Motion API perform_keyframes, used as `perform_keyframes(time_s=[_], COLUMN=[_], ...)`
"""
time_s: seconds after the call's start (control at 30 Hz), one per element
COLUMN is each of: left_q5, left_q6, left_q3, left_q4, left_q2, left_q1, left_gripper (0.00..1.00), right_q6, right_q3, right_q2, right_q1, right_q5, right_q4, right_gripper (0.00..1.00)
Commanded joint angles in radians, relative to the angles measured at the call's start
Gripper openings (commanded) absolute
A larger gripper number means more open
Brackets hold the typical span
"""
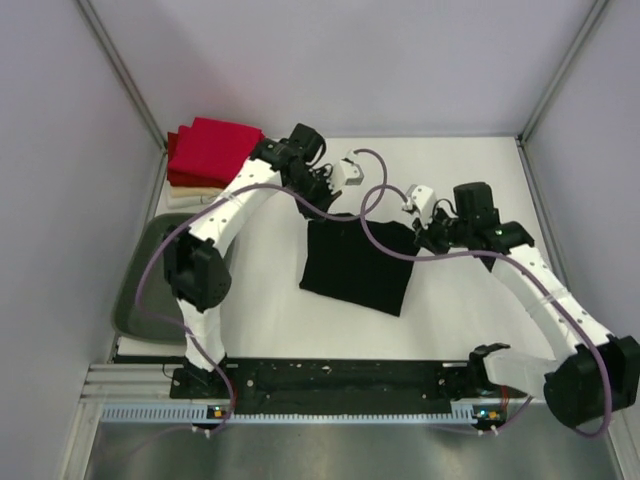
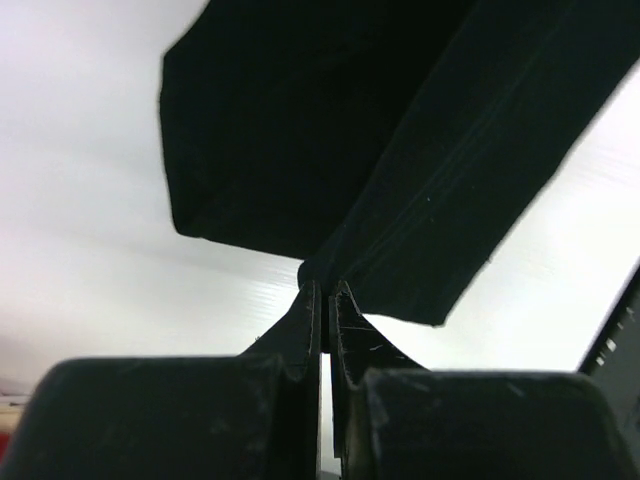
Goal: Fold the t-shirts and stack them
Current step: Fold the long partially folded tshirt into a neat square
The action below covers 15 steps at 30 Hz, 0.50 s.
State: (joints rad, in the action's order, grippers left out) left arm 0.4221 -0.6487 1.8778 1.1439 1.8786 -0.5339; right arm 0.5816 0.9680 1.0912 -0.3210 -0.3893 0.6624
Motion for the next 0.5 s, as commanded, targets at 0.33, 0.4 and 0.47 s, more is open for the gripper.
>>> perform_keyframes(time_s=[0.33,0.4,0.47], left_q5=[-0.233,-0.265,-0.290], left_q6=[0.121,0.130,0.132], left_q3=[0.228,0.227,0.228], left_q4=[-0.190,-0.234,-0.263], left_q2=[0.327,0.344,0.366], left_q1=[0.049,0.051,0.049], left_gripper=[0.00,0.00,0.01], right_q6=[-0.048,-0.058,-0.065], right_q3=[0.136,0.153,0.170], right_q2=[0.436,0.473,0.507], right_q1=[0.122,0.122,0.122], right_q5=[0.055,0.079,0.099], right_q4=[-0.216,-0.228,-0.230], right_gripper=[0.00,0.00,0.00])
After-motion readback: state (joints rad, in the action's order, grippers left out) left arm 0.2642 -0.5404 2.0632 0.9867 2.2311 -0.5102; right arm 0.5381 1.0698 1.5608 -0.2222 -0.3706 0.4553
